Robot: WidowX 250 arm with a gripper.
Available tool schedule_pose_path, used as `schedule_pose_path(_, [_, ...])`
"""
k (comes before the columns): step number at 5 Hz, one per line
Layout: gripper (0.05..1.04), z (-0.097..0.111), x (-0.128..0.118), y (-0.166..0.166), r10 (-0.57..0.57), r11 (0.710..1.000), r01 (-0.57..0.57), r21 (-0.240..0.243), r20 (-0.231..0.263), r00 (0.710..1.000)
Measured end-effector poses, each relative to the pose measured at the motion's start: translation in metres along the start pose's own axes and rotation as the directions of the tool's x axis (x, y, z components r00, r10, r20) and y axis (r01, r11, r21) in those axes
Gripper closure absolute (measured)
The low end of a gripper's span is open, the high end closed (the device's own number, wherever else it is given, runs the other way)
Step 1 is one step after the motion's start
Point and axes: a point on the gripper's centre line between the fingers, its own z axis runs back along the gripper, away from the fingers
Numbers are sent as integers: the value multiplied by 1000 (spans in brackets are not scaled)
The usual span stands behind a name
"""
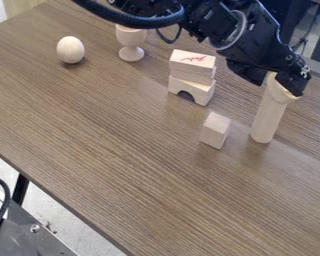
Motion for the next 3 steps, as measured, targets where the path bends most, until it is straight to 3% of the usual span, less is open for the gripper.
schedule_pose_path(2, [84, 6, 5, -3, -28, 1000, 28, 6, 4, 1000])
schedule_pose_path(3, [84, 18, 17, -5, -42, 998, 42, 41, 7, 999])
